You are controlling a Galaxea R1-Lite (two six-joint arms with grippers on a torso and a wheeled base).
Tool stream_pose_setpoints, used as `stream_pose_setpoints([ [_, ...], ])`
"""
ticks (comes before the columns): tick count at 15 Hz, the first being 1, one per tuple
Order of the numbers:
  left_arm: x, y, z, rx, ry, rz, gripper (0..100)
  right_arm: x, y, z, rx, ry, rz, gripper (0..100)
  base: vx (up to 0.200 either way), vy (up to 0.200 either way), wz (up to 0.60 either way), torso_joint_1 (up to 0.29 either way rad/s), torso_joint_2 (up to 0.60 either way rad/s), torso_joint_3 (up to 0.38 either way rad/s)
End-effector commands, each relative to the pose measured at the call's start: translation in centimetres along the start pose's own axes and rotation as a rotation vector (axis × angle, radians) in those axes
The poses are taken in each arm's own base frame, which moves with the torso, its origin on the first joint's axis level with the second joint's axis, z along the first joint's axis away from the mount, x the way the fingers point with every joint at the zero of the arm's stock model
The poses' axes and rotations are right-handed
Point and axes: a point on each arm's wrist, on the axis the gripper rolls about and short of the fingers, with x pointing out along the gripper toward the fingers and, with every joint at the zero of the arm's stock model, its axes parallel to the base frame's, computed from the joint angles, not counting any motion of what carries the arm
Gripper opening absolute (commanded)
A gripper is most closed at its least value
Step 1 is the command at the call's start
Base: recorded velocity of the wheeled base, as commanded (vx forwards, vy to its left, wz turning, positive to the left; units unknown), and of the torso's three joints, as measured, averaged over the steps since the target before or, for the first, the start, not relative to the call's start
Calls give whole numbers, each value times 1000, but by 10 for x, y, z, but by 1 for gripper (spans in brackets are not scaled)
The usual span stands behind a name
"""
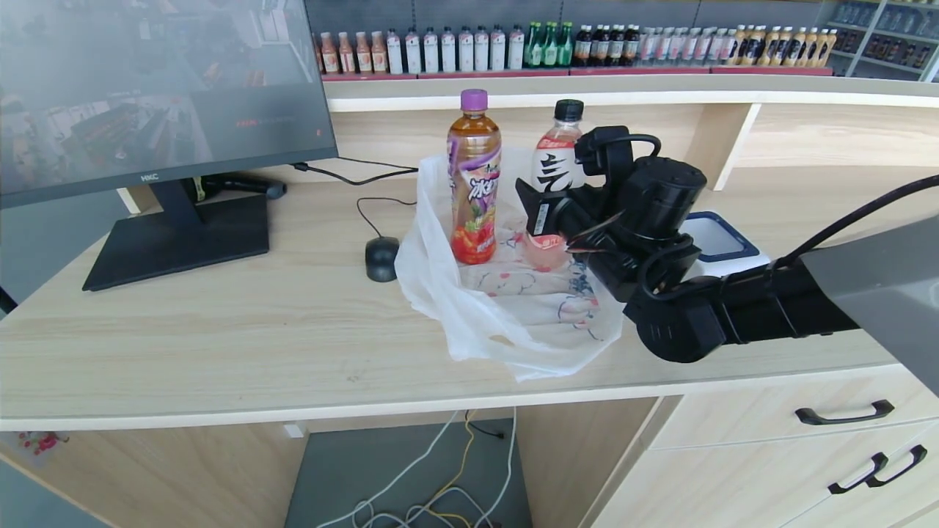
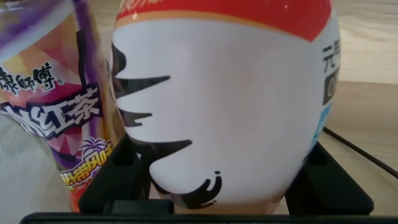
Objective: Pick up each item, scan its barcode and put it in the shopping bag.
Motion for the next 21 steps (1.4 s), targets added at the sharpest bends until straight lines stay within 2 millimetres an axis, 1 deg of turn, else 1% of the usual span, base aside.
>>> stream_pose_setpoints([
  [1,0,0,0,0,-1,1,100,1,1,-6,-3,15,2,0,0,0,0,0,0,0],
  [2,0,0,0,0,-1,1,100,1,1,-10,-6,26,1,0,0,0,0,0,0,0],
  [4,0,0,0,0,-1,1,100,1,1,-10,-8,27,-1,0,0,0,0,0,0,0],
  [6,0,0,0,0,-1,1,100,-2,-1,-17,-11,54,-6,0,0,0,0,0,0,0],
  [10,0,0,0,0,-1,1,100,-3,-1,-18,-10,42,-6,0,0,0,0,0,0,0],
  [11,0,0,0,0,-1,1,100,-2,-1,-17,-9,39,-6,100,0,0,0,0,0,0],
  [17,0,0,0,0,-1,1,100,-3,-1,-17,-4,28,-24,100,0,0,0,0,0,0],
  [21,0,0,0,0,-1,1,100,-5,-2,-4,3,-13,-41,100,0,0,0,0,0,0],
])
